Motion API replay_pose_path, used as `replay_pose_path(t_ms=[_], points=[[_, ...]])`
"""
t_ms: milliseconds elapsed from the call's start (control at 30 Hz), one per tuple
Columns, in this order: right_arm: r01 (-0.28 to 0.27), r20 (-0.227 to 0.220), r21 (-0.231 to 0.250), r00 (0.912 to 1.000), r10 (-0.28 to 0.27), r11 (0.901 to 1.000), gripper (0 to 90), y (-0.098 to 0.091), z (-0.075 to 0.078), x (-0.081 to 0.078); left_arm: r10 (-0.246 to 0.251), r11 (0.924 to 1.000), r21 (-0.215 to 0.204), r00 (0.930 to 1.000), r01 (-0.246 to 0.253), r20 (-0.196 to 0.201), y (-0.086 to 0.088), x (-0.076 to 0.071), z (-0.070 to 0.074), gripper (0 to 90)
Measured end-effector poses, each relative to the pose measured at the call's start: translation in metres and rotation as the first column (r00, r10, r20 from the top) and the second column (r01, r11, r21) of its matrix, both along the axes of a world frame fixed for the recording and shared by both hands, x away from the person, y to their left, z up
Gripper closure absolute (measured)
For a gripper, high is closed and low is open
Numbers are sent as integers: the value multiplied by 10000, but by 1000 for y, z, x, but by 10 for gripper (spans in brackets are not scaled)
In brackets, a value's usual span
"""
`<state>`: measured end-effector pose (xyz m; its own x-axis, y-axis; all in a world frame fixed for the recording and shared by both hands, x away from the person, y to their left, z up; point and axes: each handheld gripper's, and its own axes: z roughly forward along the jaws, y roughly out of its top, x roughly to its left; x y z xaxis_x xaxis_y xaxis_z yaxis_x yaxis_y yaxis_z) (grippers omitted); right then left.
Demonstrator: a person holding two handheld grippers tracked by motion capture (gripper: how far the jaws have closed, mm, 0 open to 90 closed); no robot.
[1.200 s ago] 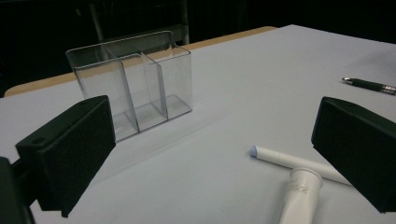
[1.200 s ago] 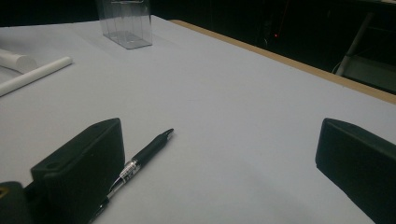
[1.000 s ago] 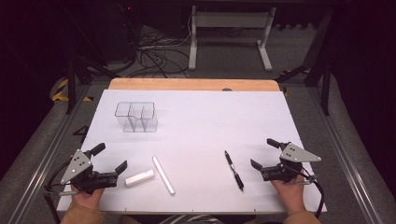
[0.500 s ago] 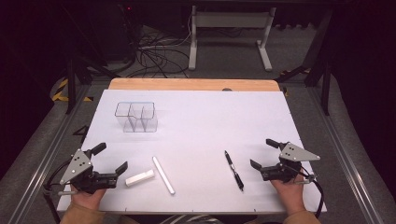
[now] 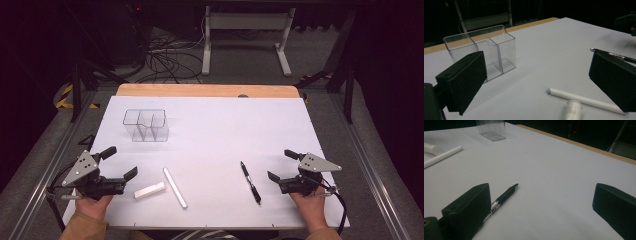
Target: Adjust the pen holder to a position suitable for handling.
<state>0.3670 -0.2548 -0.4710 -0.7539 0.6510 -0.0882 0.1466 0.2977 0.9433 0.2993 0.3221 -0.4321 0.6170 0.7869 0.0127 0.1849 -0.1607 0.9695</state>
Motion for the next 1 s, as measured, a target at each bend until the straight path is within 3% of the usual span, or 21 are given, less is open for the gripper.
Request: replay_pose_path(t_ms=[200, 733, 833, 1000], points=[[0, -118, -24, 9999, 0, 10000, 24, 1, -1, 0, -198, 9996, 216, 9997, 200, -109, -3, 8, 5, 23], [-33, -205, -44, 9998, 32, 10000, 25, 1, -2, 1, -453, 9987, 226, 9985, 460, -313, -5, 22, 11, 20], [-39, -248, -40, 9997, 38, 10000, 26, 2, -2, 1, -763, 9971, -1, 9960, 764, -466, -4, 23, 13, 24], [-79, -264, -46, 9996, 78, 10000, 29, 2, -2, 1, -1154, 9928, 260, 9921, 1168, -486, -2, 25, 19, 76]])
